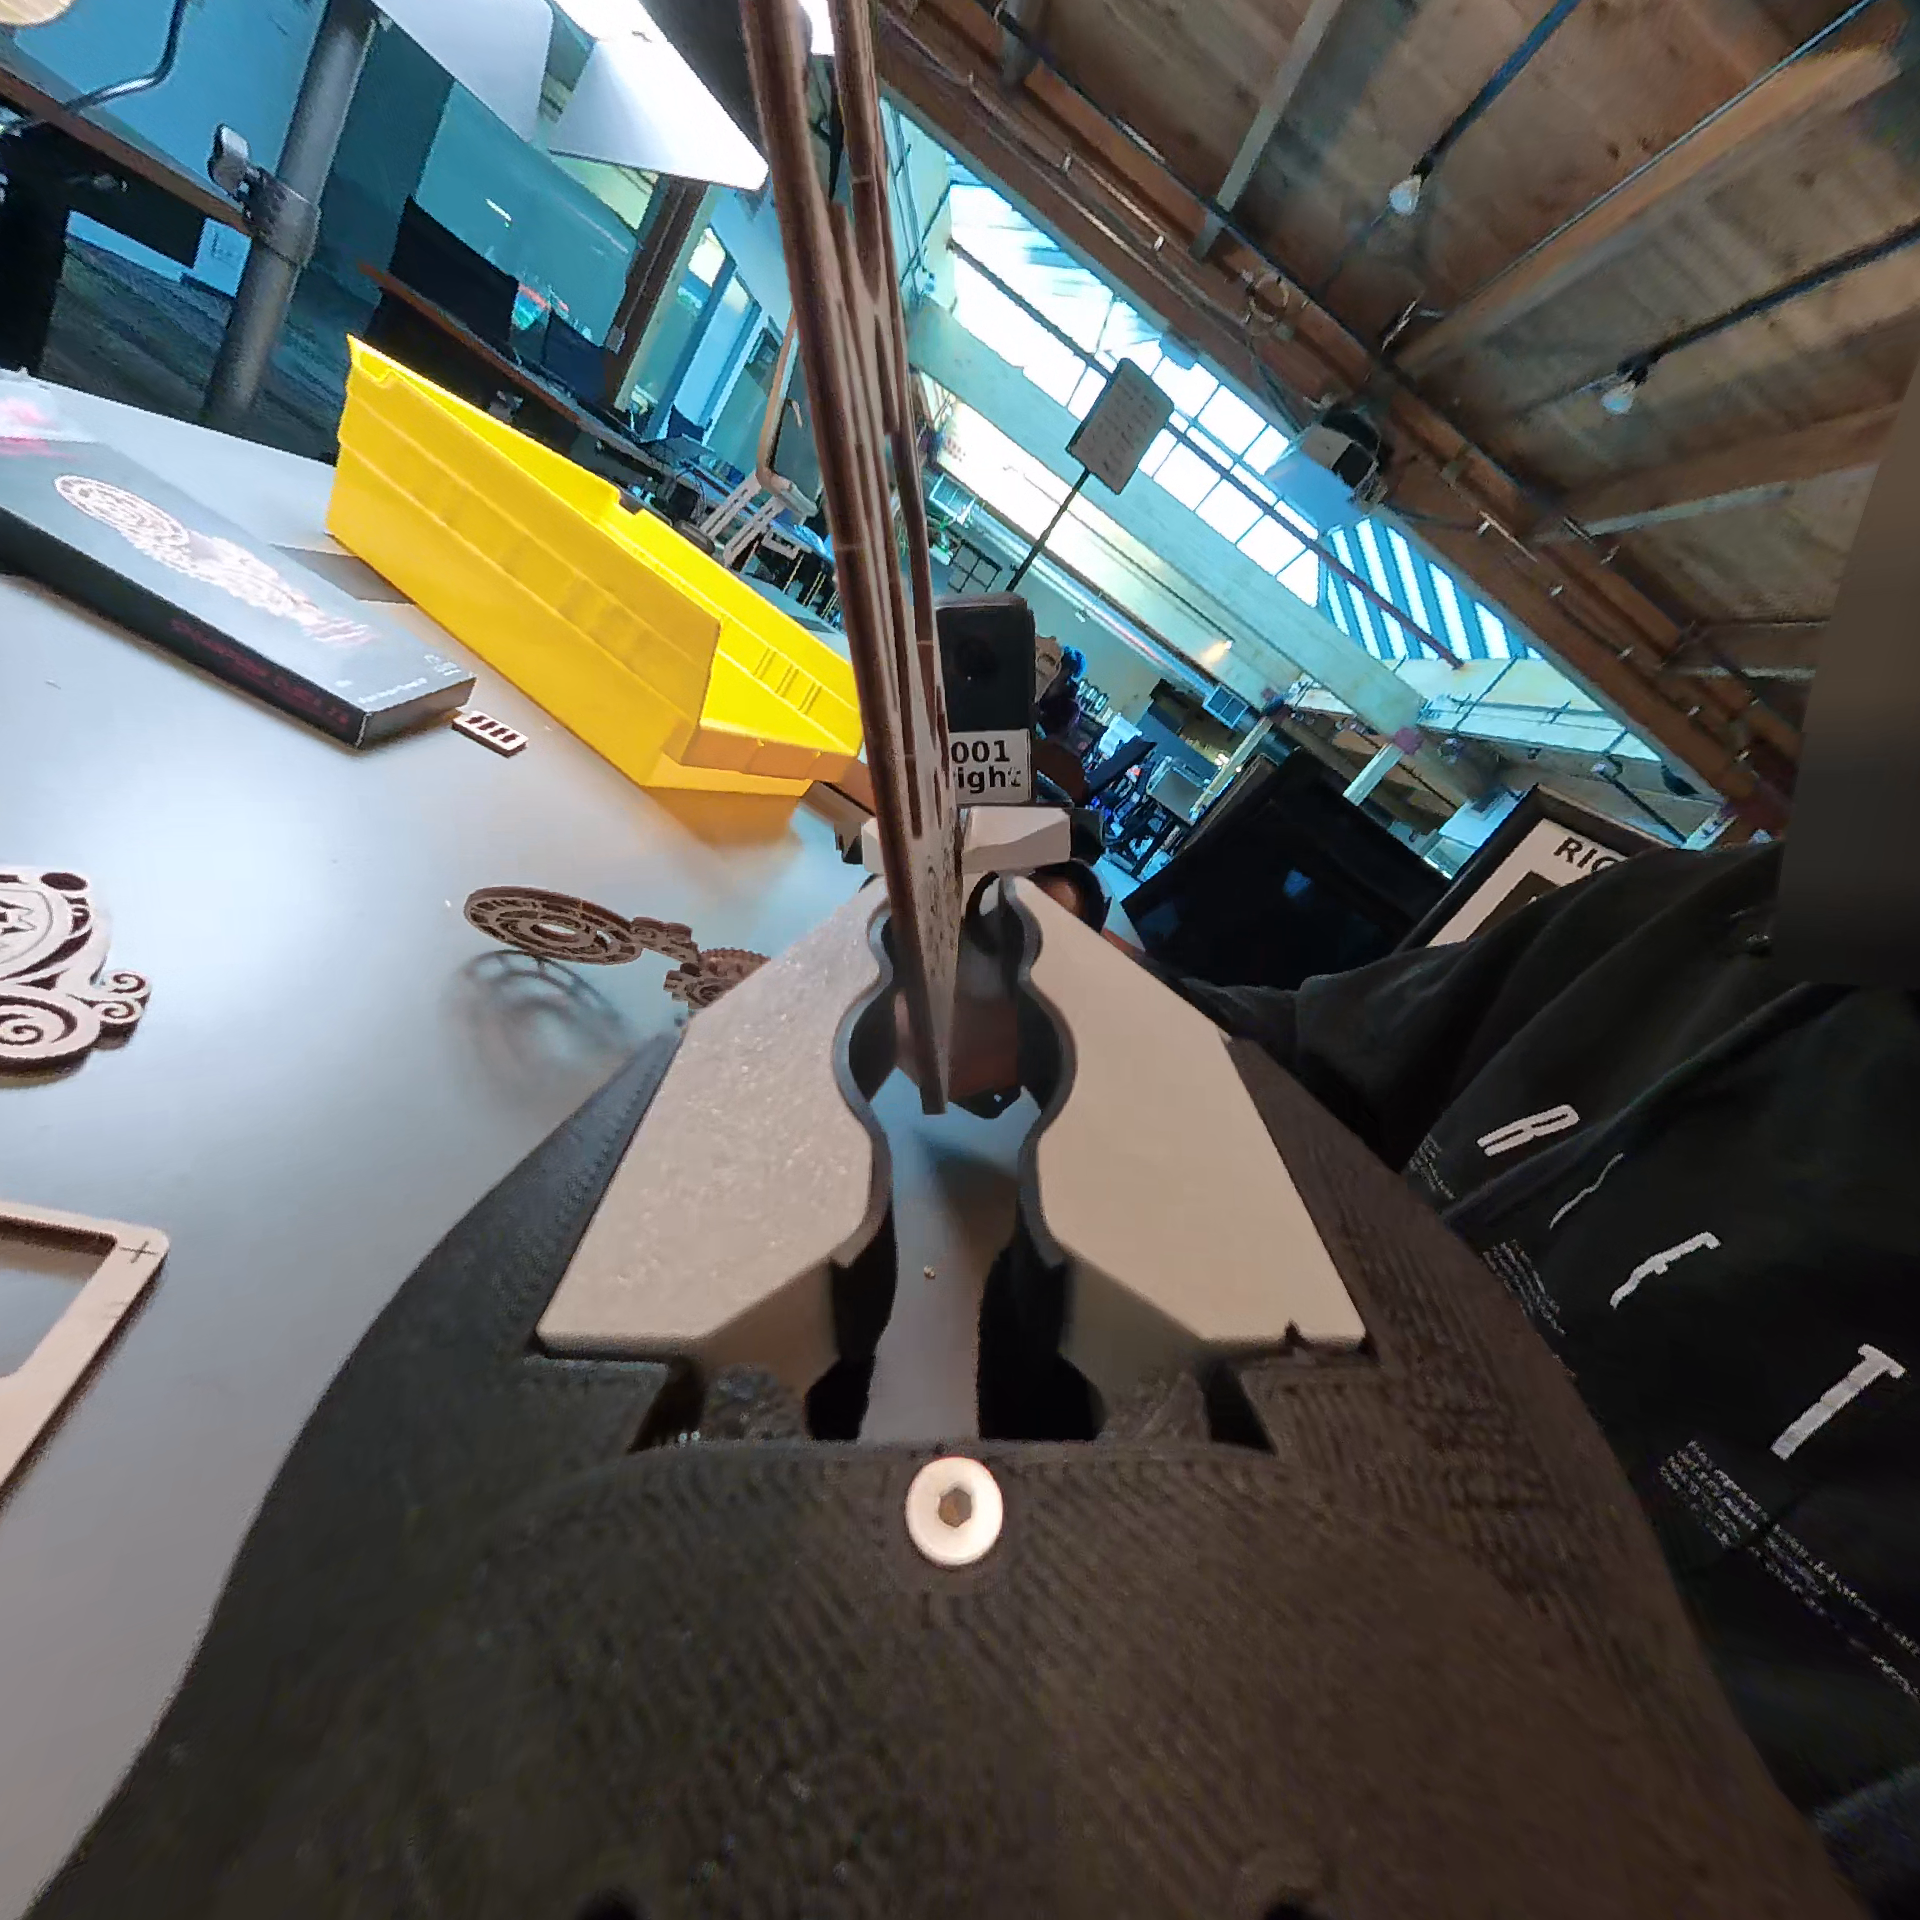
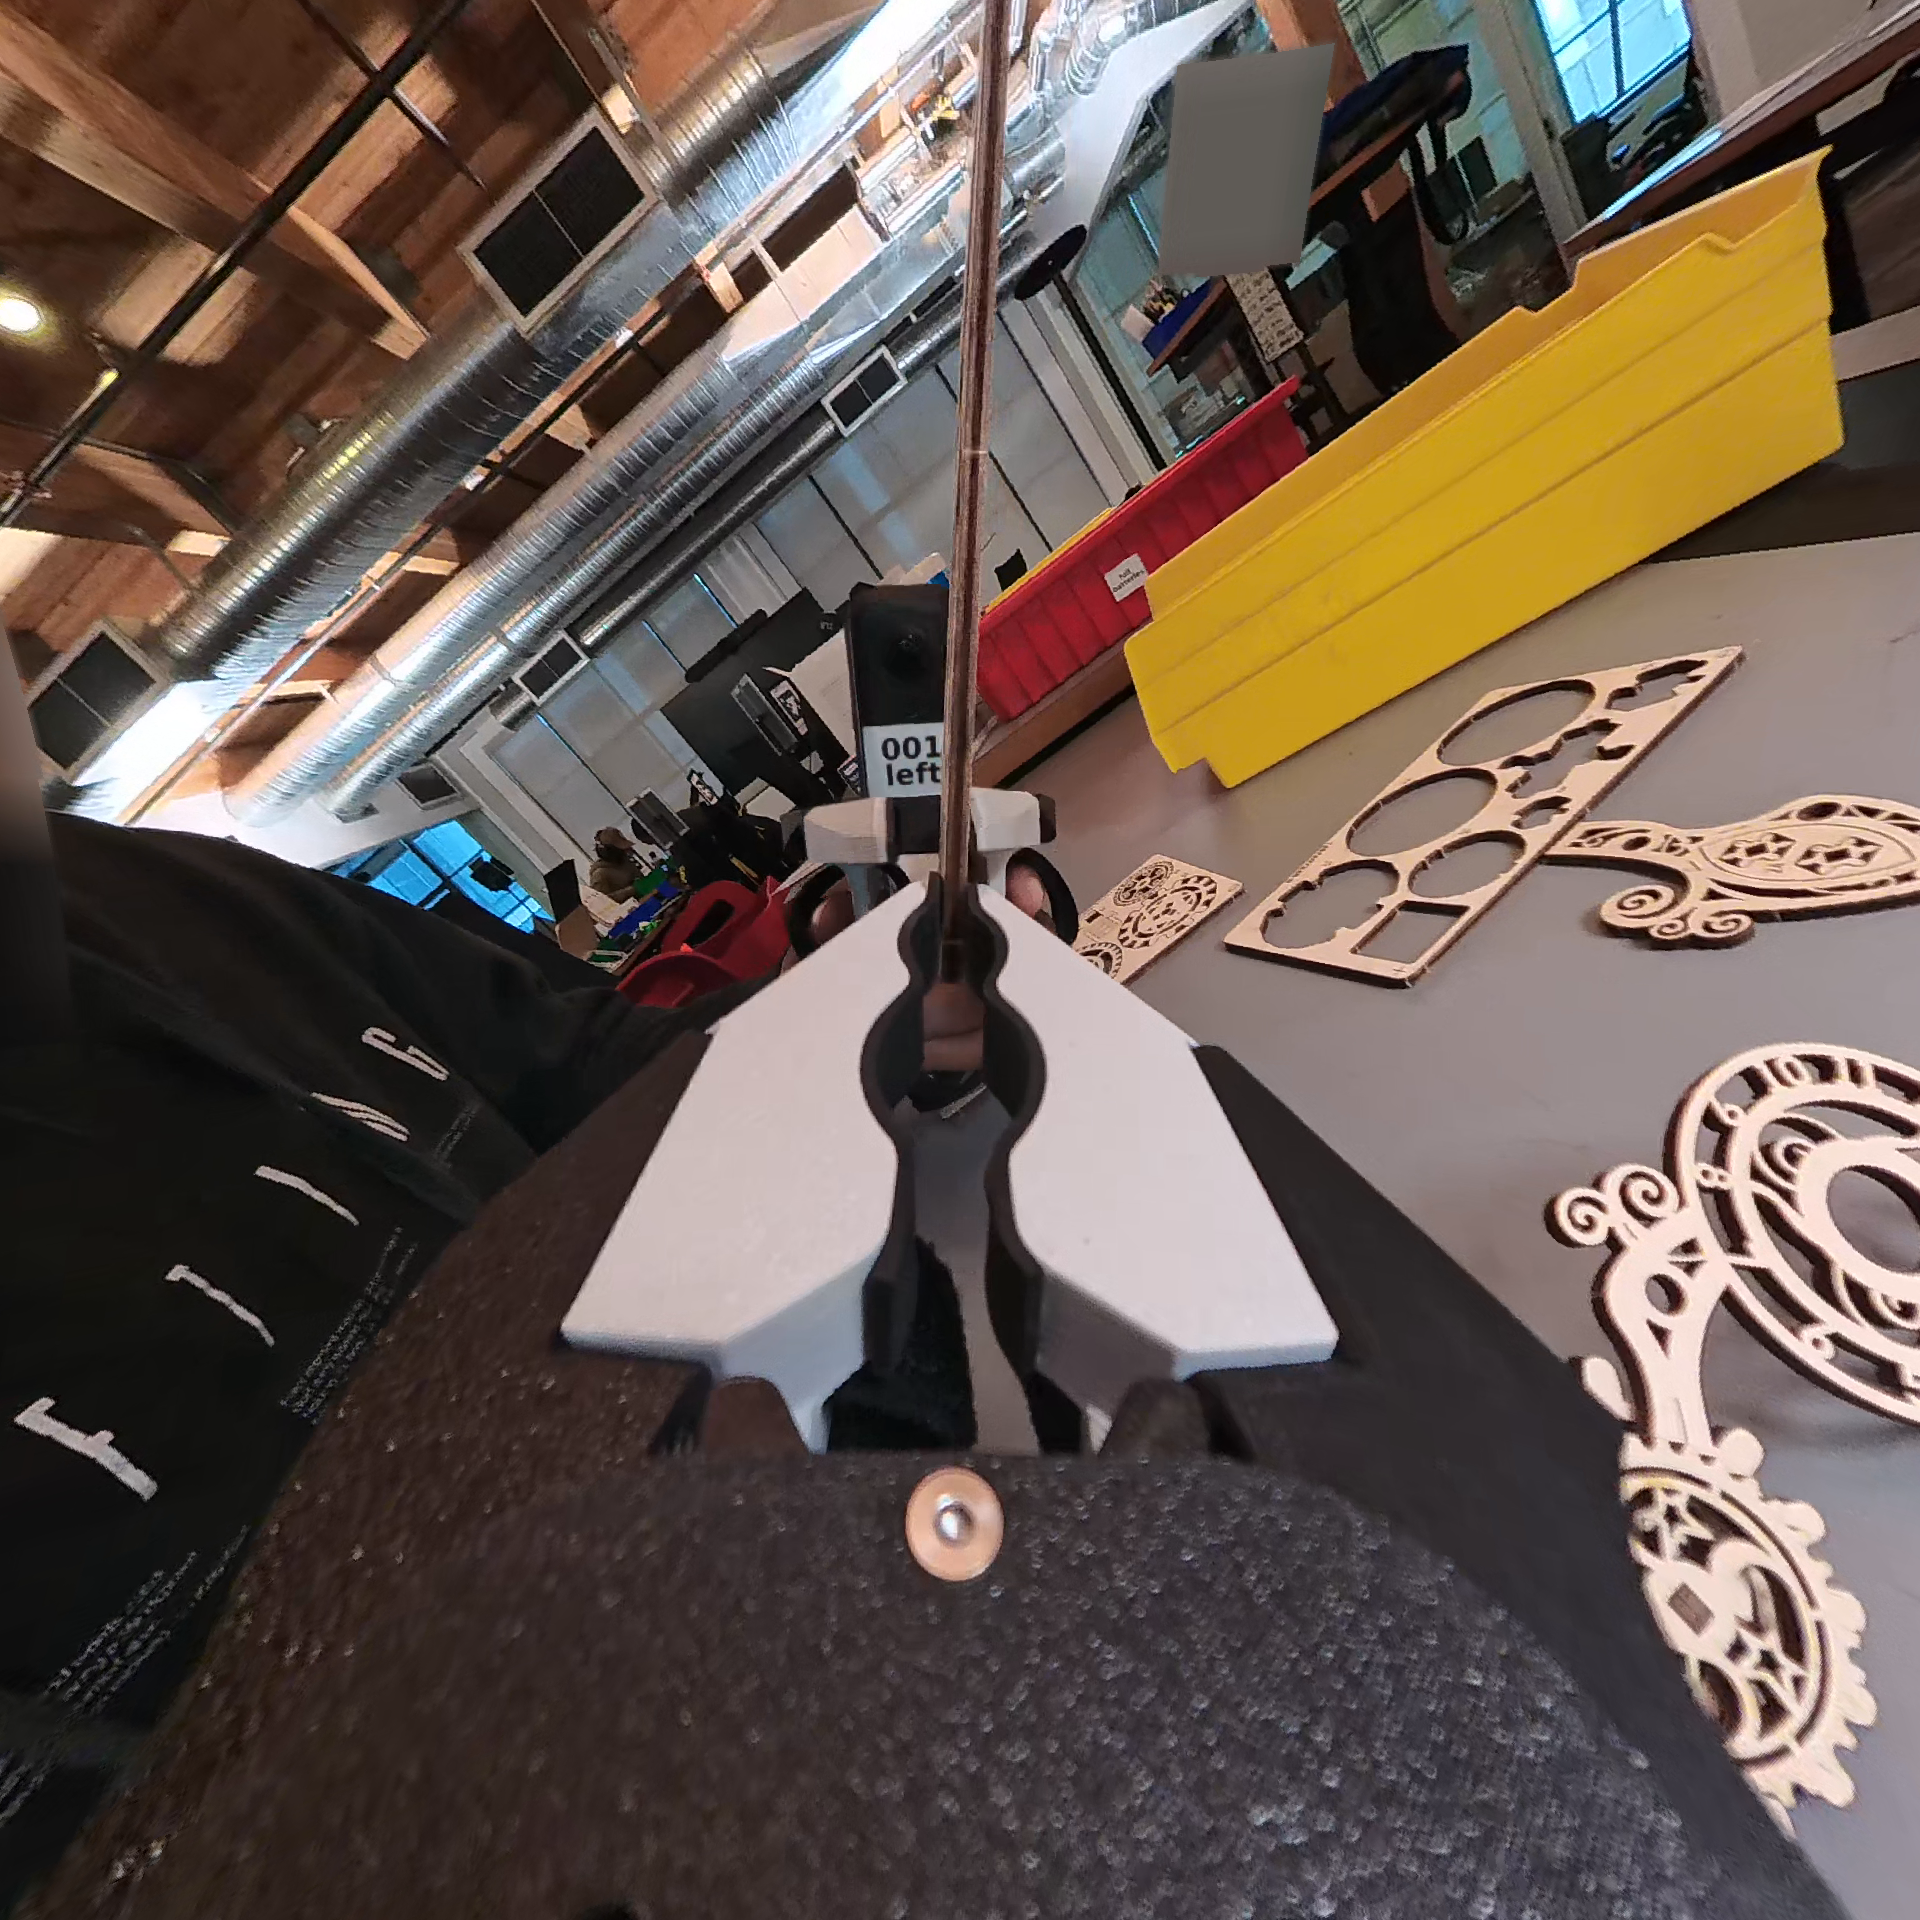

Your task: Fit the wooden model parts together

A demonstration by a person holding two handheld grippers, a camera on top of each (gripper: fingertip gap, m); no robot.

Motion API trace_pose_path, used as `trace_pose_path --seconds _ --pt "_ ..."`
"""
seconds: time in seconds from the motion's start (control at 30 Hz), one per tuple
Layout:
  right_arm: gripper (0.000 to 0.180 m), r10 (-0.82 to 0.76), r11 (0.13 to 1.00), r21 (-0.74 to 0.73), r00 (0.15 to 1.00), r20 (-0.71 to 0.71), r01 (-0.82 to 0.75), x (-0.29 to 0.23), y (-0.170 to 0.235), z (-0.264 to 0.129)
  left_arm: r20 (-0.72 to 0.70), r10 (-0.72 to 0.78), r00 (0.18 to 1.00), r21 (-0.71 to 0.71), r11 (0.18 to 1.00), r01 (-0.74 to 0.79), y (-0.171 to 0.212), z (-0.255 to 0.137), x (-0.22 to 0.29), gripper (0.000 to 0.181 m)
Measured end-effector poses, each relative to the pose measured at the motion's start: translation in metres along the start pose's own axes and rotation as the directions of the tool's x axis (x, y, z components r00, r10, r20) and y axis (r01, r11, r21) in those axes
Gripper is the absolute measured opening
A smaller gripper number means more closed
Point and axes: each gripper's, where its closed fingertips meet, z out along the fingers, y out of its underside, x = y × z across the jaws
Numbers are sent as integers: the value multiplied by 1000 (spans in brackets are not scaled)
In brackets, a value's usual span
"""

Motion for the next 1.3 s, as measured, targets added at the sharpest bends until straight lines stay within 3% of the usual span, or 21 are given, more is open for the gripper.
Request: trace_pose_path --seconds 0.27,1.3 --pt "0 -39 999 -39 999 -8 38 -3 7 4 -12 -26 1000 -65 998 25 10 1 -1 2" --pt "5 -106 987 -134 984 -141 87 8 13 2 22 67 998 -145 987 -63 20 1 -6 2"
